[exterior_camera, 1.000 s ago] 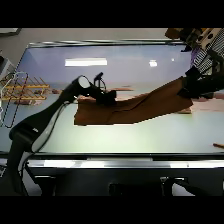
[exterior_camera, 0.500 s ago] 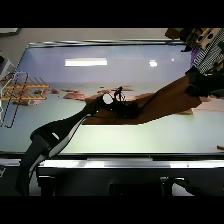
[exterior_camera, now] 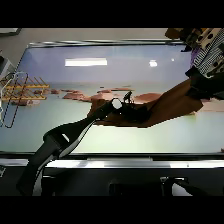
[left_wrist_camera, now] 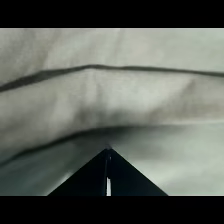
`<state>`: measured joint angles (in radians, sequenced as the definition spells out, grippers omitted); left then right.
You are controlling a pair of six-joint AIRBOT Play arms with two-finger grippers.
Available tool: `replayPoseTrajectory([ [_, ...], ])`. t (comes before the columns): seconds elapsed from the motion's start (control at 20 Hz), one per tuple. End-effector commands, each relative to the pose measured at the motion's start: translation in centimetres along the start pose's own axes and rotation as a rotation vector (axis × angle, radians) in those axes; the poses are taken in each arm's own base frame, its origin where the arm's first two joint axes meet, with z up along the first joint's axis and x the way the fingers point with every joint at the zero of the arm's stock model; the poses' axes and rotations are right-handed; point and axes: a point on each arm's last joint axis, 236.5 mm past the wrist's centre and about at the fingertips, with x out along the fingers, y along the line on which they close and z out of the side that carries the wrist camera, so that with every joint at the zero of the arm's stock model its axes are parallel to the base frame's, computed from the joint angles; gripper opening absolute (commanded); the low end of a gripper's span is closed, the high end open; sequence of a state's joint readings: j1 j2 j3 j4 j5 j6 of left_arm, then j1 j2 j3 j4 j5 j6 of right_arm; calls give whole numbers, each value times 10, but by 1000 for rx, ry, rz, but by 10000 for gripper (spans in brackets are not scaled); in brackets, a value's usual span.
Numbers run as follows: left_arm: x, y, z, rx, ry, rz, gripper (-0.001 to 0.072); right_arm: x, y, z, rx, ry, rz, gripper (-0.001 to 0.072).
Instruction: Fold the clothes and pants, and hang the long-sleeved shirts on hangers.
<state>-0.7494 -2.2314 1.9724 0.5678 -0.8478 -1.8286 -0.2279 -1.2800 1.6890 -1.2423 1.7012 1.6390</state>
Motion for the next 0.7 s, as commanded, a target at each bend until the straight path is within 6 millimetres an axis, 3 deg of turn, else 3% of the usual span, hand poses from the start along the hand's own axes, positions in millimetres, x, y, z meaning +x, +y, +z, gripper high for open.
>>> replayPoseTrajectory([
  [0.0, -37, -10, 4, 32, 56, -5, 15, 0, 3, 12, -13, -52, 8, 29],
  [0.1, -92, -11, 26, 112, 20, 56, 15, 3, 18, 18, -24, -63, 80, 29],
  [0.3, -256, 4, 82, 206, -158, 251, 17, 24, 79, 16, -96, -42, 195, 29],
  [0.5, -413, 15, 93, 178, -335, 338, 19, 69, 160, -7, -194, 25, 240, 29],
  [0.65, -505, 14, 89, 143, -501, 345, 20, 107, 217, -28, -243, 62, 283, 29],
])
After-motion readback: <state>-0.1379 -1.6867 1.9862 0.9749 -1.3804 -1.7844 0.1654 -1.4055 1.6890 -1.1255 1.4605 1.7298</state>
